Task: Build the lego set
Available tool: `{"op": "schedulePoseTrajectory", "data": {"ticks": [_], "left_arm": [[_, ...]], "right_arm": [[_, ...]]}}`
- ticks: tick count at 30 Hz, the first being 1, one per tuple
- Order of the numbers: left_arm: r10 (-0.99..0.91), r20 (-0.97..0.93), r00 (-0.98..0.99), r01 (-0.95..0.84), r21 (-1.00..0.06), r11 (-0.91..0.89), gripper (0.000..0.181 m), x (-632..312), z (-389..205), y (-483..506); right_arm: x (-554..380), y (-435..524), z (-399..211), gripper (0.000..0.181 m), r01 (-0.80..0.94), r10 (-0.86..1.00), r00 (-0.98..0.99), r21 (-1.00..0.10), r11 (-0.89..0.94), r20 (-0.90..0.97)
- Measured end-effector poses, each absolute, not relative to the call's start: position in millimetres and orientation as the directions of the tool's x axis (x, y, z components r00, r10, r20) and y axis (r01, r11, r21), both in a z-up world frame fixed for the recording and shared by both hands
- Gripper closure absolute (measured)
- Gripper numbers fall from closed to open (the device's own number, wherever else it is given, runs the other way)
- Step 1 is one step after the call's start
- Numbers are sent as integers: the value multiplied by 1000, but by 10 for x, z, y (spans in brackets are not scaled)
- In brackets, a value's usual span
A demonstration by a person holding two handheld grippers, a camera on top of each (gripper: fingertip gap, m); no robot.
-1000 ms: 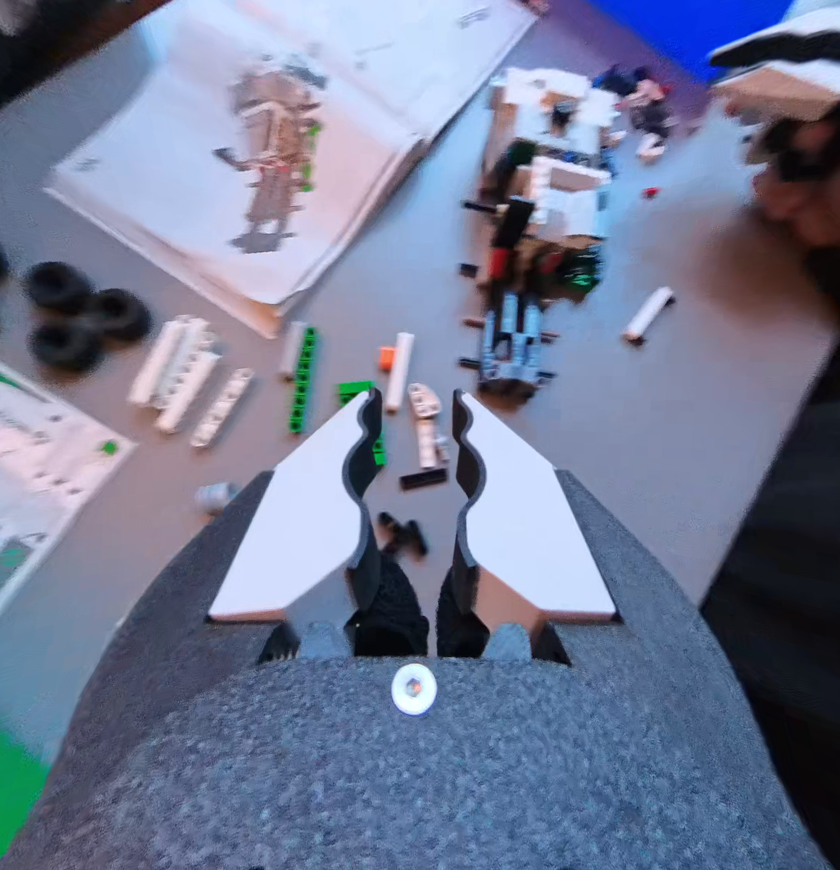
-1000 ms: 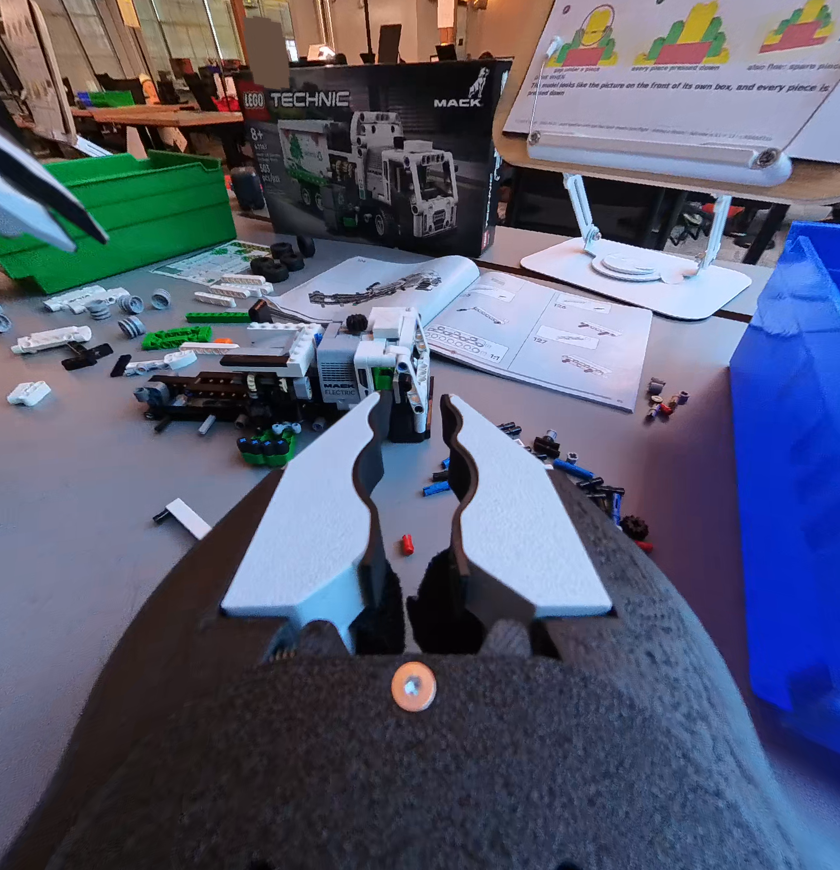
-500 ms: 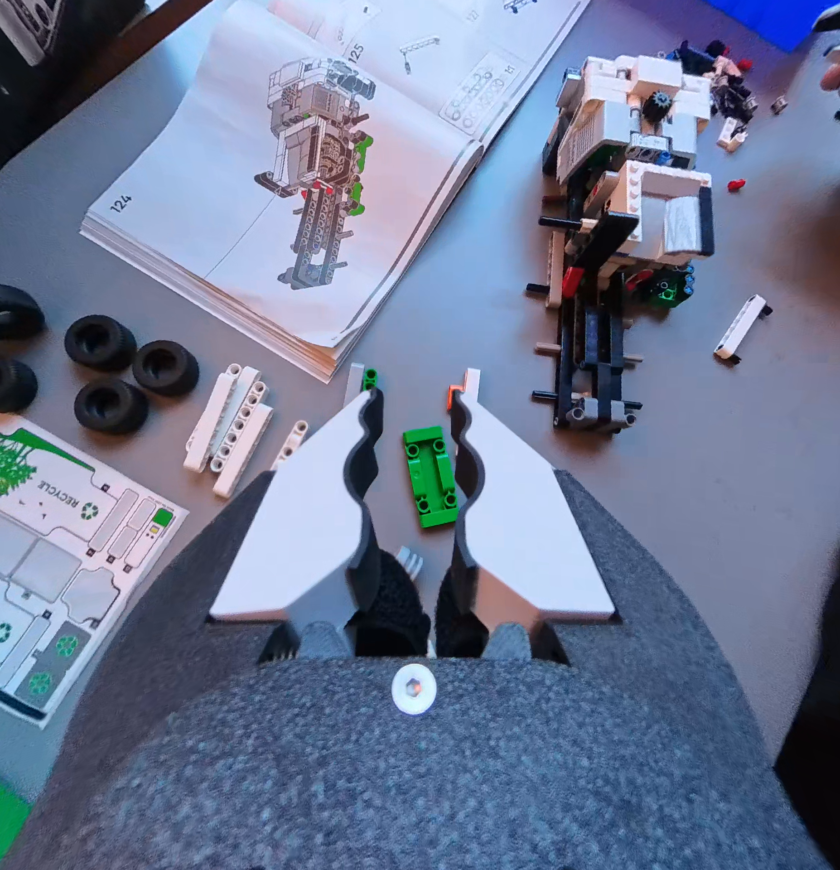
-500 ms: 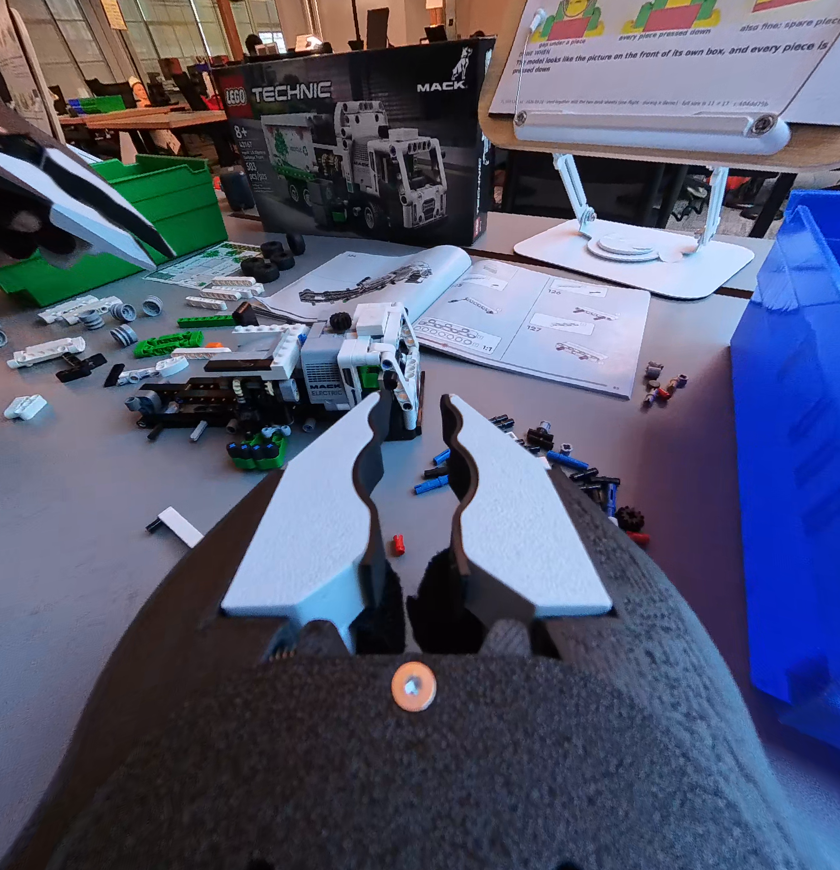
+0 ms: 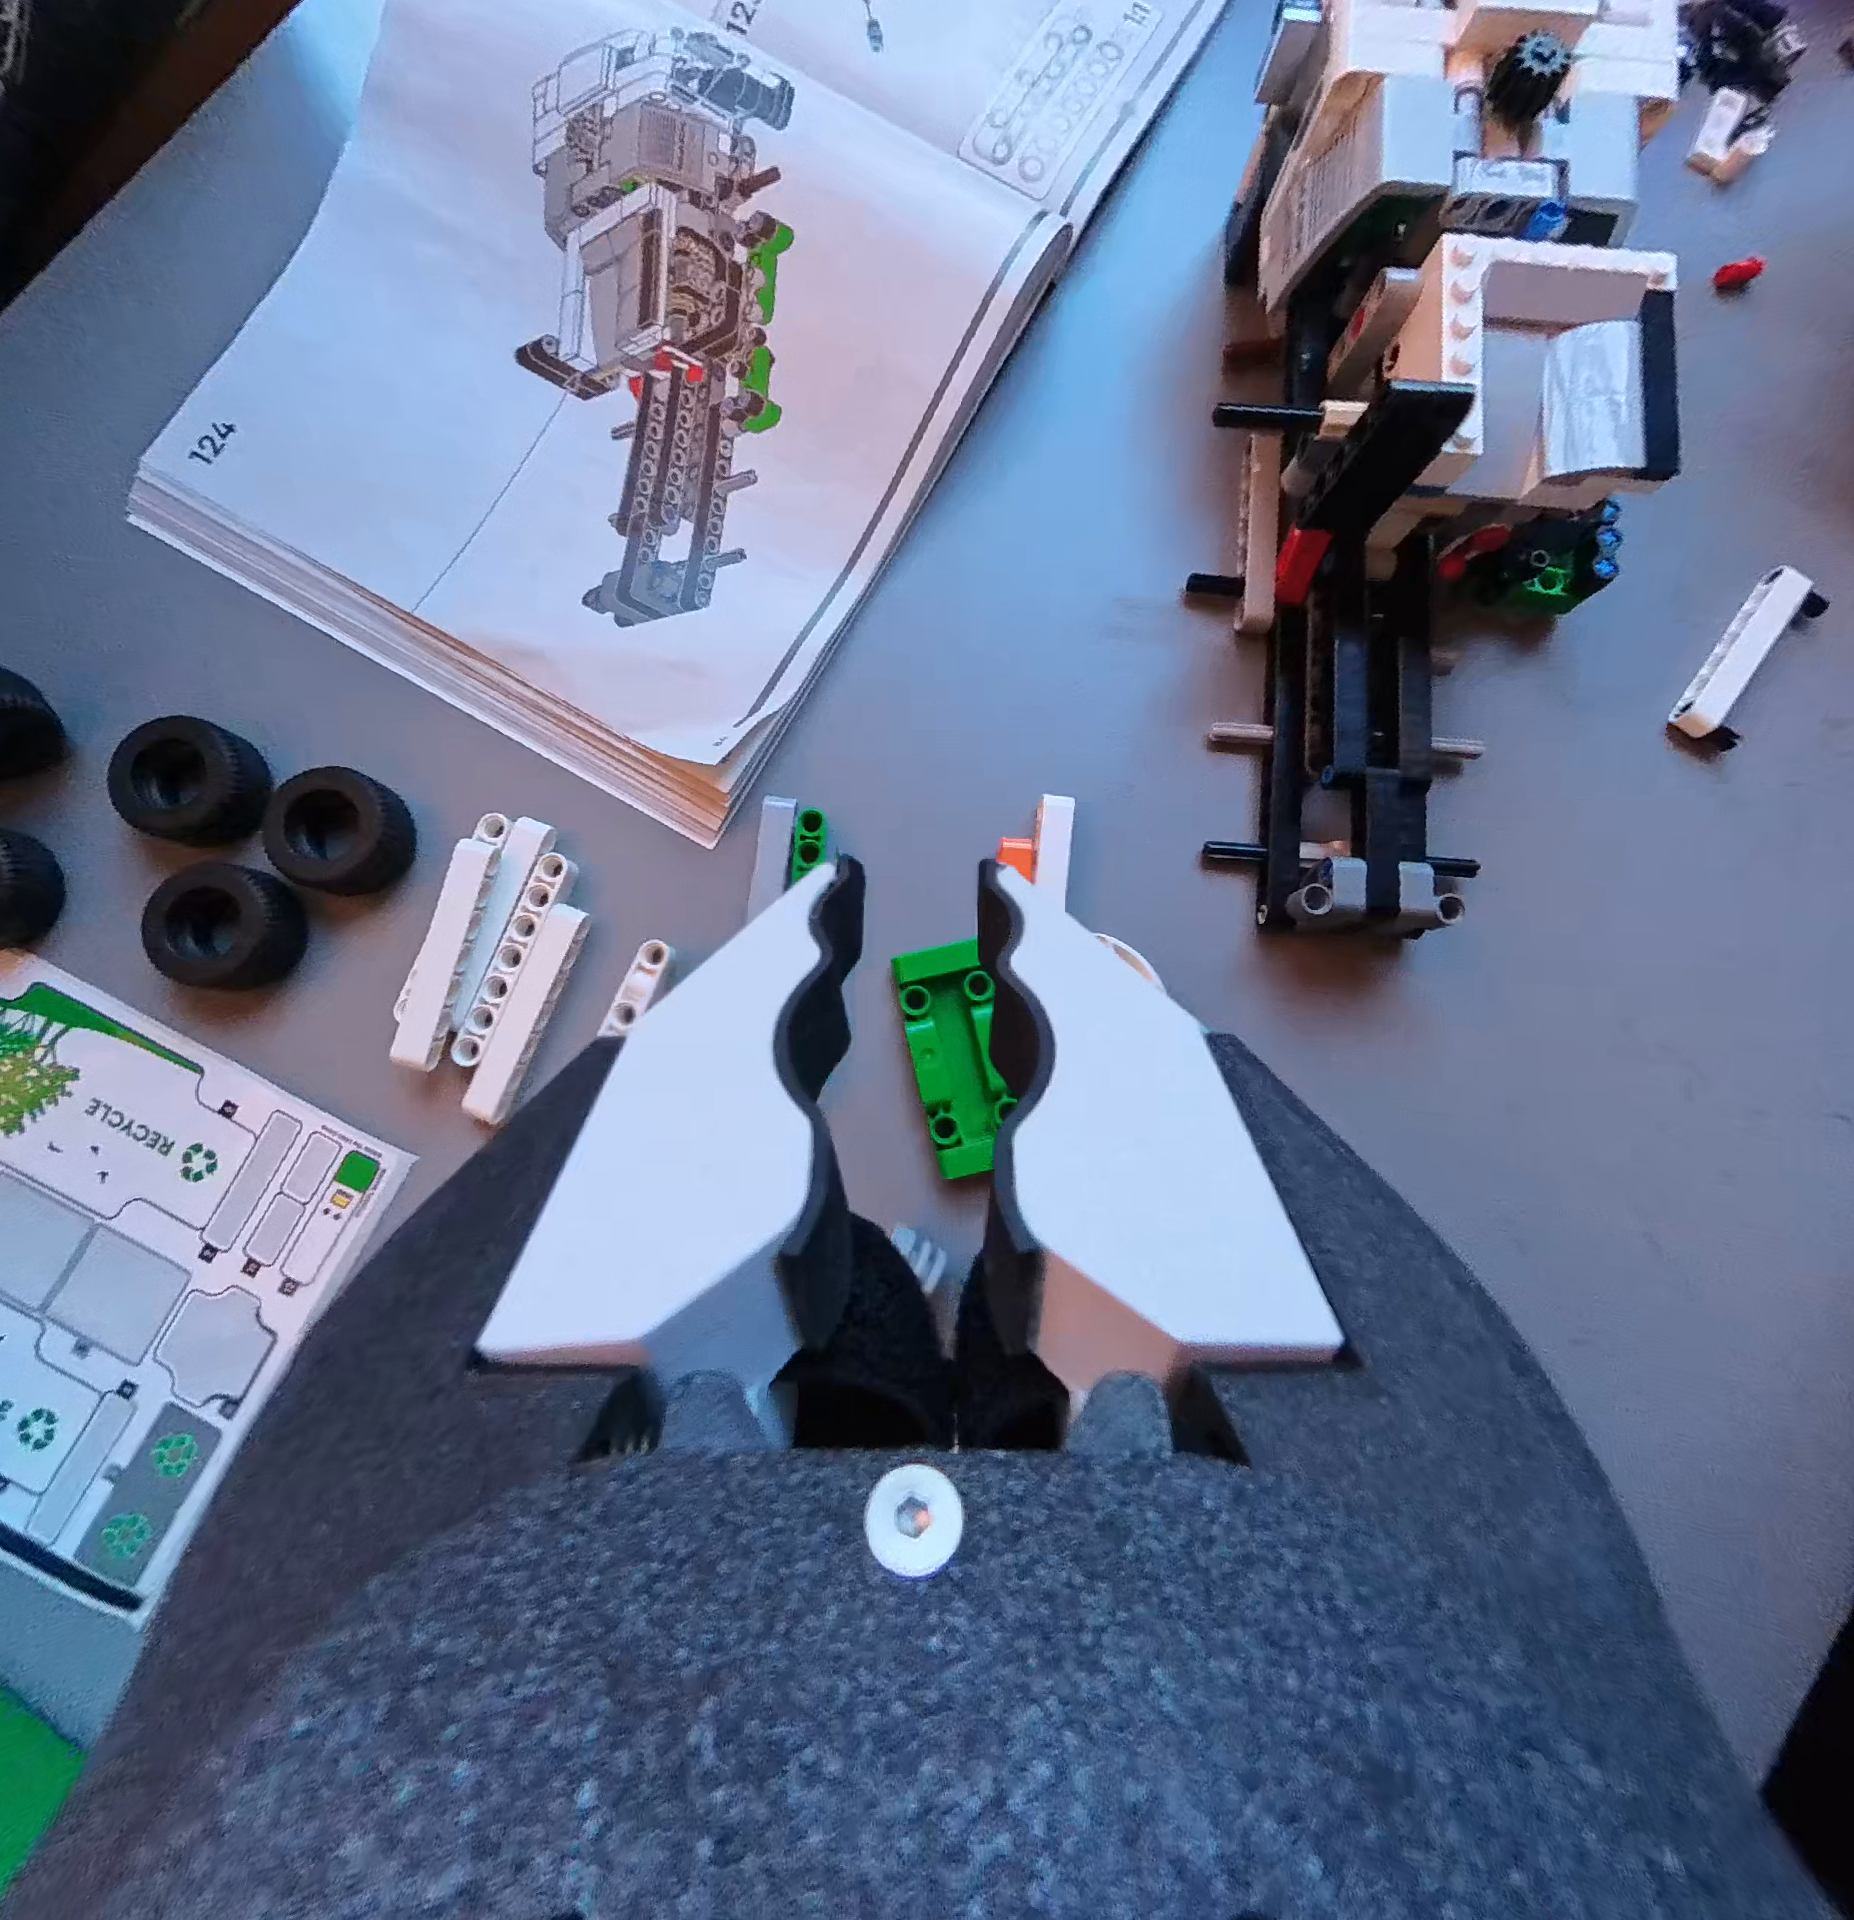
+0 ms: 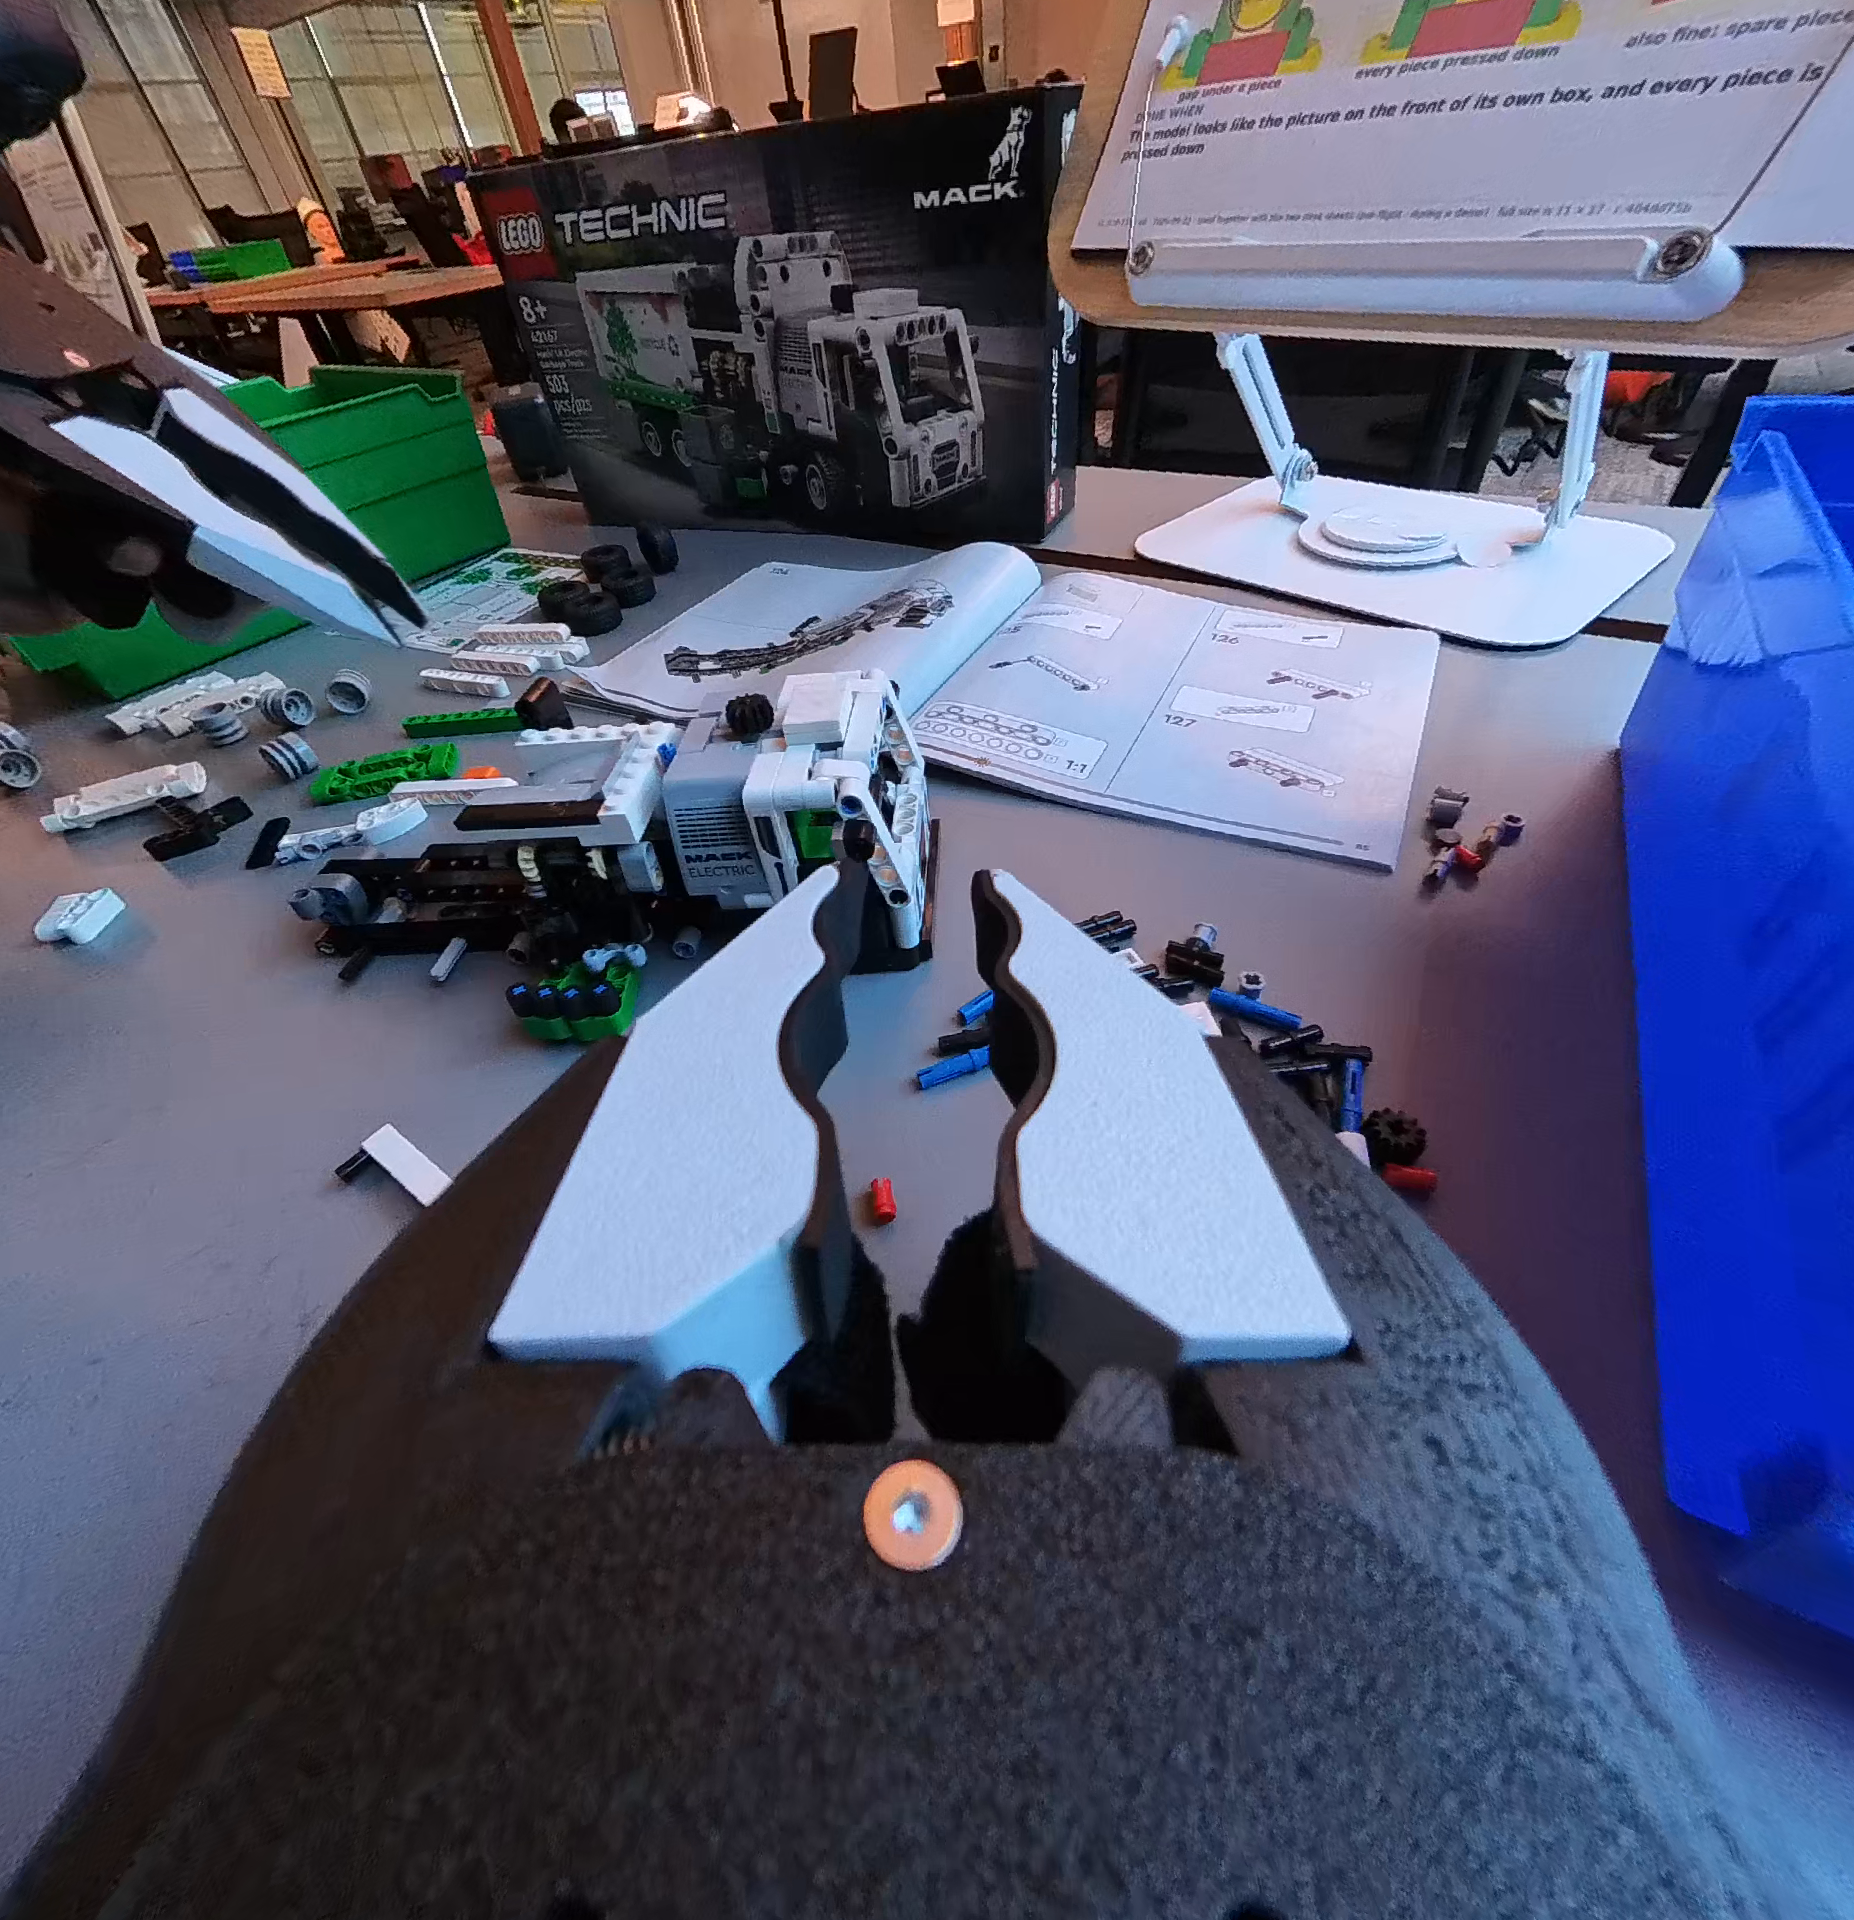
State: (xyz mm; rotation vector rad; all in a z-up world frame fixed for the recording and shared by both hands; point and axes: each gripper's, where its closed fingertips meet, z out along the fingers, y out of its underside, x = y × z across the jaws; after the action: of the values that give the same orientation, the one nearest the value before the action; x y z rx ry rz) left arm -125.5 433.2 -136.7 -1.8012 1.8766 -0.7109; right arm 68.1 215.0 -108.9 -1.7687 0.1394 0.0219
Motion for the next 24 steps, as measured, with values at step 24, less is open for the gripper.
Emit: {"op": "schedulePoseTrajectory", "data": {"ticks": [24], "left_arm": [[-923,-226,-313,-894,-258,366,161,-1657,-1872,5190]], "right_arm": [[718,2138,-1083,161,-156,-85,986,-970,-184,-143]]}}
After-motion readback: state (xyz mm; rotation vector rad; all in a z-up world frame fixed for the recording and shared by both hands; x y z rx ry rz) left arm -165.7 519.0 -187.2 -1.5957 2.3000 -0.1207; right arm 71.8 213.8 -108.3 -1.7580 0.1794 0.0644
